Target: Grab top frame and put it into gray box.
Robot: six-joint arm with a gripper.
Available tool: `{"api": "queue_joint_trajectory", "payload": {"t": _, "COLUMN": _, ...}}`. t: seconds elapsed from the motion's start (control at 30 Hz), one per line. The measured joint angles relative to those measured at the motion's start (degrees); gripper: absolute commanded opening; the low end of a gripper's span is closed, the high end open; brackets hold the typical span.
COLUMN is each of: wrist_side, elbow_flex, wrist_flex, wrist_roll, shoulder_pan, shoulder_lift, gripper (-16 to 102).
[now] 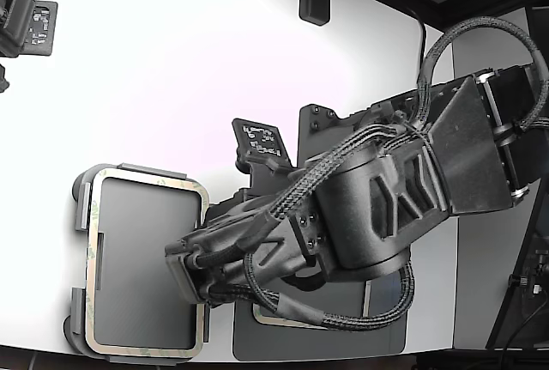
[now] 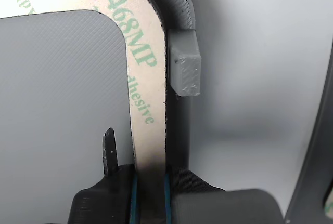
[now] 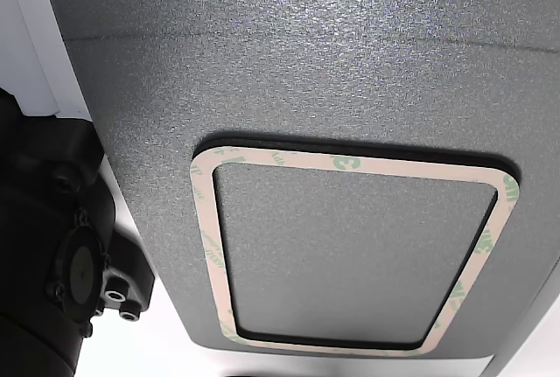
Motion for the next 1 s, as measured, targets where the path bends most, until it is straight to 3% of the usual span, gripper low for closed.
{"api": "queue_joint_trajectory", "payload": {"t": 0.6, "wrist_side": 0.09, "elbow_flex": -0.53, "wrist_flex": -0.44, "wrist_roll": 0.70, "shoulder_pan": -0.09, "shoulder_lift": -1.05, "gripper": -12}}
{"api": "queue_joint_trajectory", "payload": {"t": 0.67, "wrist_side": 0.26, "elbow_flex": -0.70, "wrist_flex": -0.53, "wrist_roll": 0.79, "shoulder_pan": -0.09, "shoulder_lift": -1.05, "gripper": -4}}
{"api": "queue_joint_trajectory", "payload": {"t": 0.7, "wrist_side": 0.26, "elbow_flex": -0.79, "wrist_flex": -0.53, "wrist_roll": 0.79, "shoulder_pan": -0.09, "shoulder_lift": -1.05, "gripper": 31}}
{"api": "queue_joint_trajectory", "payload": {"t": 0.73, "wrist_side": 0.35, "elbow_flex": -0.88, "wrist_flex": -0.53, "wrist_roll": 0.79, "shoulder_pan": -0.09, "shoulder_lift": -1.05, "gripper": 97}}
{"api": "queue_joint_trajectory", "payload": {"t": 0.77, "wrist_side": 0.35, "elbow_flex": -0.88, "wrist_flex": -0.53, "wrist_roll": 0.79, "shoulder_pan": -0.09, "shoulder_lift": -1.05, "gripper": 84}}
{"api": "queue_joint_trajectory", "payload": {"t": 0.8, "wrist_side": 0.44, "elbow_flex": -0.97, "wrist_flex": -0.70, "wrist_roll": 0.79, "shoulder_pan": -0.09, "shoulder_lift": -1.05, "gripper": 100}}
{"api": "queue_joint_trajectory", "payload": {"t": 1.0, "wrist_side": 1.49, "elbow_flex": -2.46, "wrist_flex": -0.62, "wrist_roll": 0.79, "shoulder_pan": -0.09, "shoulder_lift": -1.05, "gripper": 100}}
